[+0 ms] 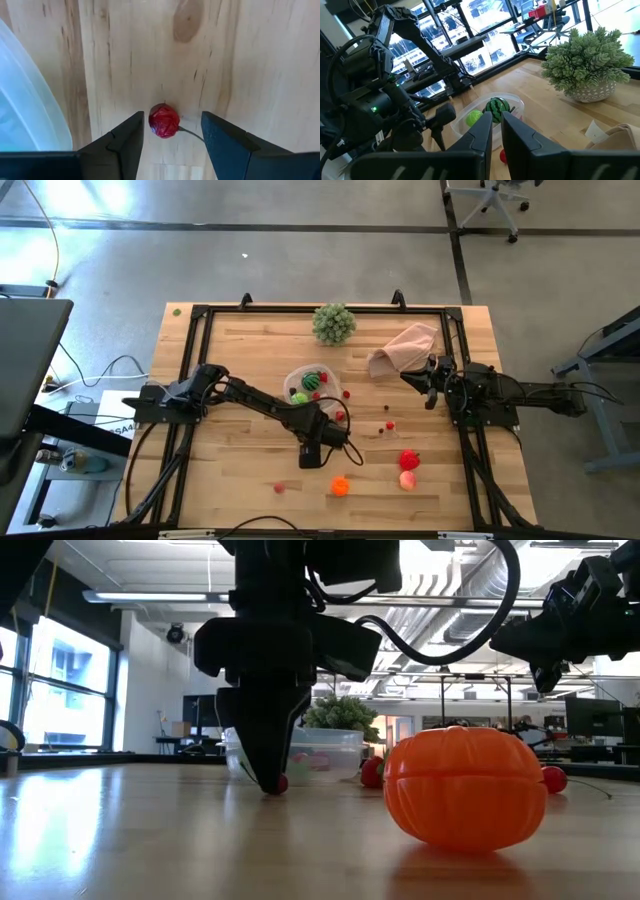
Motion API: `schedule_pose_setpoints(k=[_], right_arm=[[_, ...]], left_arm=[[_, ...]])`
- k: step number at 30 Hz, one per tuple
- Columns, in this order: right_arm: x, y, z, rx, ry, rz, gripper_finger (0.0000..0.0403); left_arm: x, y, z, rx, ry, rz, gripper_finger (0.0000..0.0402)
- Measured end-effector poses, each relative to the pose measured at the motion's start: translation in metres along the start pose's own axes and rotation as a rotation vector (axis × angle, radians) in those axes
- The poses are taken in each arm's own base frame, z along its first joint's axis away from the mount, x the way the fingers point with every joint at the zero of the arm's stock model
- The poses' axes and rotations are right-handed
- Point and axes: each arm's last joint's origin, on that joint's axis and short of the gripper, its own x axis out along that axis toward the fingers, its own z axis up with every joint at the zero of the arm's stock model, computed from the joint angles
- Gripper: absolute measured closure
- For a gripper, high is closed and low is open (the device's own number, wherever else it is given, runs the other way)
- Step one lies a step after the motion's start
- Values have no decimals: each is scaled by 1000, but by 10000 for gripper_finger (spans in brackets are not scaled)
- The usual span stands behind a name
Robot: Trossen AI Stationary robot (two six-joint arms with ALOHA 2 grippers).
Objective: Pick and placing Produce into tupperware
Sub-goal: Put the red cherry into the transparent bin
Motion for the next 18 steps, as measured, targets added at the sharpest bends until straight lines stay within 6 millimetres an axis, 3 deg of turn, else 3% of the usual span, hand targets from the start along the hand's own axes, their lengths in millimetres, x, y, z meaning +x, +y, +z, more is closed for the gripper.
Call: schedule_pose_setpoints(k=[18], right_arm=[[0, 0, 0, 0, 0, 0, 373]], left_arm=[[0, 0, 0, -10, -4, 11, 310]])
